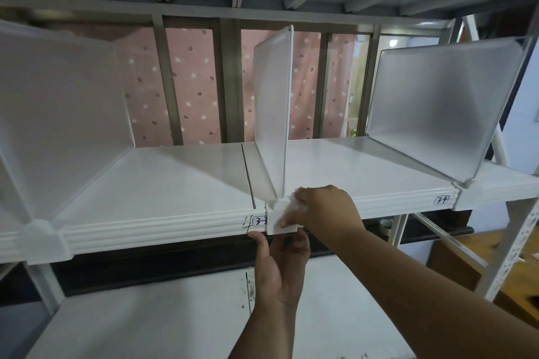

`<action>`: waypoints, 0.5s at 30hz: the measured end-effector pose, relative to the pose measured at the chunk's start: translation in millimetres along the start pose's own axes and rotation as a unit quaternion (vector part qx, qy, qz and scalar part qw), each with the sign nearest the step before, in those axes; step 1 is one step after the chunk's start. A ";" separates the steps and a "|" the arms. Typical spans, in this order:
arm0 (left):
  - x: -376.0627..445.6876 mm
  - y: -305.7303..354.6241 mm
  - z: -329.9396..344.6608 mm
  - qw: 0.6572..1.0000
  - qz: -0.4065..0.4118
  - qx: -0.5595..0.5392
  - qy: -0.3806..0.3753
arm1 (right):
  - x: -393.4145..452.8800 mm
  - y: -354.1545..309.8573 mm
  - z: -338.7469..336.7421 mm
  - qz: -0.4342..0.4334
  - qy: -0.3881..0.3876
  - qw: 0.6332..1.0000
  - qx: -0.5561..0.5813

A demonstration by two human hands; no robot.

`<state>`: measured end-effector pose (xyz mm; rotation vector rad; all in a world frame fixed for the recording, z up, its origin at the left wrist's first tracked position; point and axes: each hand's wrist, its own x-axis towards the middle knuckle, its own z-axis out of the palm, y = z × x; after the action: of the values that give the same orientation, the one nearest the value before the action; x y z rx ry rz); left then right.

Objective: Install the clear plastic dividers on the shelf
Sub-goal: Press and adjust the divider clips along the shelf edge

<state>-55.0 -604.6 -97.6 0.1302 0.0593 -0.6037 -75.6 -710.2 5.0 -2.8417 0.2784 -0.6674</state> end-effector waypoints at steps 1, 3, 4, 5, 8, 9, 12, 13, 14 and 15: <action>-0.1 -0.4 -0.7 1.000 0.003 0.004 -0.003 | -0.8 -0.6 -0.3 0.004 -0.002 1.000 0.009; -0.7 -2.5 -0.4 1.000 0.009 0.009 -0.007 | -2.4 -1.8 -1.6 0.008 -0.005 1.000 0.013; -0.3 -3.7 -0.3 1.000 0.013 0.010 -0.004 | -2.9 -2.6 -2.2 0.009 -0.008 1.000 0.013; -0.1 -5.3 -0.3 1.000 0.018 0.013 0.003 | -3.5 -3.1 -3.4 0.012 -0.014 1.000 0.015; -2.6 -11.5 0.8 0.999 0.028 0.025 0.025 | -6.6 0.0 -7.4 0.007 -0.046 0.998 0.036; -3.4 -14.9 1.4 0.999 0.024 0.026 0.023 | -8.5 2.8 -7.9 -0.004 -0.065 0.997 0.048; -14.2 -32.8 -1.1 0.999 -0.010 0.040 0.016 | -20.8 16.8 -17.8 -0.007 -0.106 0.992 0.070; -18.8 -41.2 -2.7 0.998 -0.025 0.054 0.023 | -26.9 24.1 -23.9 0.006 -0.088 0.994 0.061; -23.6 -49.6 -4.0 0.996 -0.043 0.068 0.037 | -33.3 32.5 -30.3 0.016 -0.054 0.998 0.041; -28.6 -59.9 -4.6 0.993 -0.060 0.084 0.058 | -40.9 43.6 -38.5 0.025 -0.015 1.000 0.007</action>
<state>-112.7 -636.7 -105.7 0.3277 0.1299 -0.7216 -135.0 -748.8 11.1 -2.8182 0.3380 -0.6137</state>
